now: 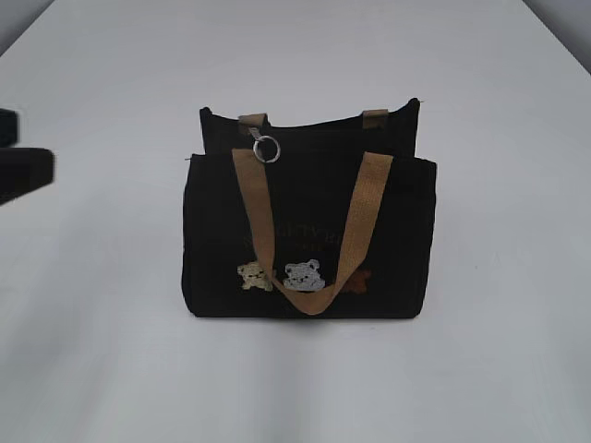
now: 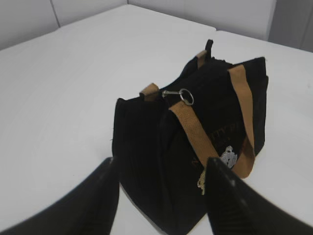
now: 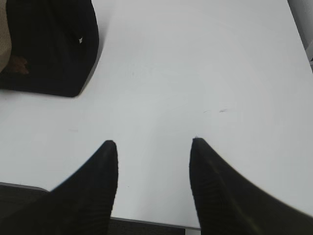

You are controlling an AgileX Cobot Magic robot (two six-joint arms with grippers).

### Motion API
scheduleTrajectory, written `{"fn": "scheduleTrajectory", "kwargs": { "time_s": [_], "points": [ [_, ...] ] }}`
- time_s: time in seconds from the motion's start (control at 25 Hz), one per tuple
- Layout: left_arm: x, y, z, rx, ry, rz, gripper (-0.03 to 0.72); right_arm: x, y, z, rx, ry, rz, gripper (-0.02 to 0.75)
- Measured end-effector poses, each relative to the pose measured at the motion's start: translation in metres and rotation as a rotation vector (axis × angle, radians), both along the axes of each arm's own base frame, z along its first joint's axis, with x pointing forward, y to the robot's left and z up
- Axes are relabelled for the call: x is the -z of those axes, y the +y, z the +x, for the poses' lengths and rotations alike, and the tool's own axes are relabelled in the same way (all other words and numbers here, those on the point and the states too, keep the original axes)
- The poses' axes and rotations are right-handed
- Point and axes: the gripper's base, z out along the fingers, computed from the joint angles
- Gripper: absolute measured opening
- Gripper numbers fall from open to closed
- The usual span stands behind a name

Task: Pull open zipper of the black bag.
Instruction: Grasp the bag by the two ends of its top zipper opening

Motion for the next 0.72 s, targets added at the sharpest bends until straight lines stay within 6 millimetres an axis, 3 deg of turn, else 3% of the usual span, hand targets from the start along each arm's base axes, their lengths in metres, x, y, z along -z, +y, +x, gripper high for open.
{"fn": "scheduleTrajectory", "kwargs": {
  "time_s": [0.08, 0.32, 0.72],
  "points": [
    [0.021, -0.004, 0.033, 0.043, 0.066, 0.029, 0.426, 0.0, 0.0, 0.0, 0.0, 0.0, 0.0, 0.379],
    [0.064, -0.019, 0.076, 0.164, 0.127, 0.044, 0.431, 0.0, 0.0, 0.0, 0.0, 0.0, -0.001, 0.379],
    [0.115, -0.04, 0.095, 0.27, 0.205, 0.166, 0.44, 0.0, 0.0, 0.0, 0.001, 0.0, 0.0, 0.379]
  ]
}}
